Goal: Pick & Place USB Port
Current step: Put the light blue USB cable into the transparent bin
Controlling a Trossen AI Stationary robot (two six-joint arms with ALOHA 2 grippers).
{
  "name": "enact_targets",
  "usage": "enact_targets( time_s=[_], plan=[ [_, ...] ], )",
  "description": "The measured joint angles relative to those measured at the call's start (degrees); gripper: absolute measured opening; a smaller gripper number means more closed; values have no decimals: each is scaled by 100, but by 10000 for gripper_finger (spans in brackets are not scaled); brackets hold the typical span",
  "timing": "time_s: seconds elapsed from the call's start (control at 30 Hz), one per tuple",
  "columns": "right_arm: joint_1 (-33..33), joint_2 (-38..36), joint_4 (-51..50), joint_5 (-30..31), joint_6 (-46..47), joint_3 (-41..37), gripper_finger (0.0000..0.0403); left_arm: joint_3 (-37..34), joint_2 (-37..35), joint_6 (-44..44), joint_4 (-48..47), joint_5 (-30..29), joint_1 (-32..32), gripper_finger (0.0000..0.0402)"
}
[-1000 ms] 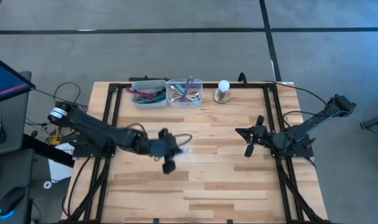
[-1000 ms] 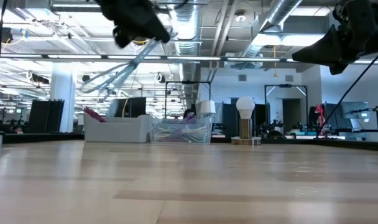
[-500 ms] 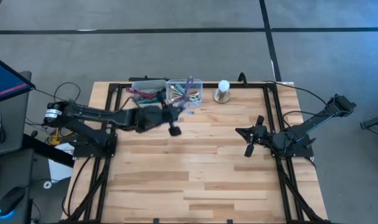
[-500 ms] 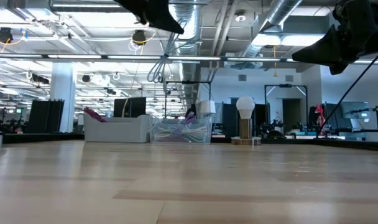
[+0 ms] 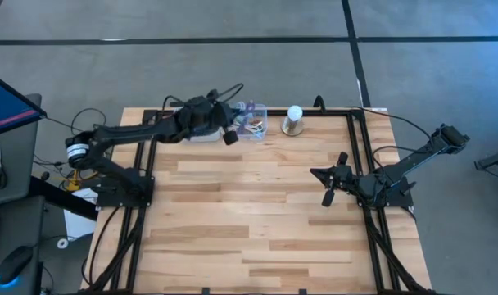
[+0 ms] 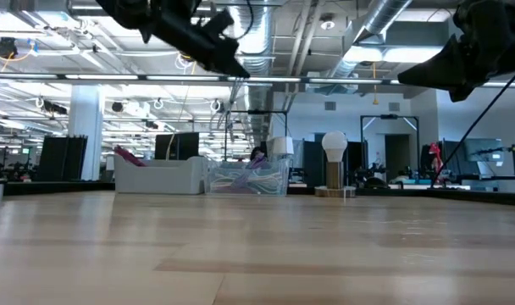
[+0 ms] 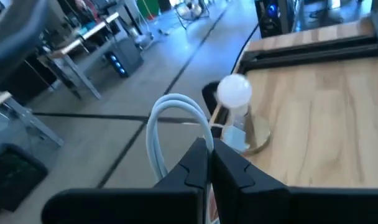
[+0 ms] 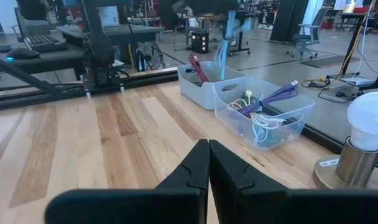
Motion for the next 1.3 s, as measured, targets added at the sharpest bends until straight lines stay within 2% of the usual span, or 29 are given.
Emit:
enact_targets(
  time_s=[0.13, 0.33, 0.67, 0.8, 1.03, 1.3],
  plan=[
    [-49, 0, -5, 13, -17, 0, 2, 0, 358, 44, 168, 588, 420, 6],
    [-135, 0, -28, 8, -17, 0, 2, 0, 997, 116, 832, 1171, 773, 7],
    [-140, 0, -57, -11, -18, 0, 2, 0, 1759, 90, 1072, 1251, 1109, 7],
    [-140, 0, -108, -11, -17, 0, 2, 0, 1913, -84, 1155, 1657, 1180, 7],
    [-142, 0, -134, -11, -17, 0, 2, -2, 2019, -208, 1179, 1675, 1239, 7],
    [-142, 0, -136, -11, 27, 0, 2, 0, 2019, -358, 1601, 1451, 1249, 41]
  ],
)
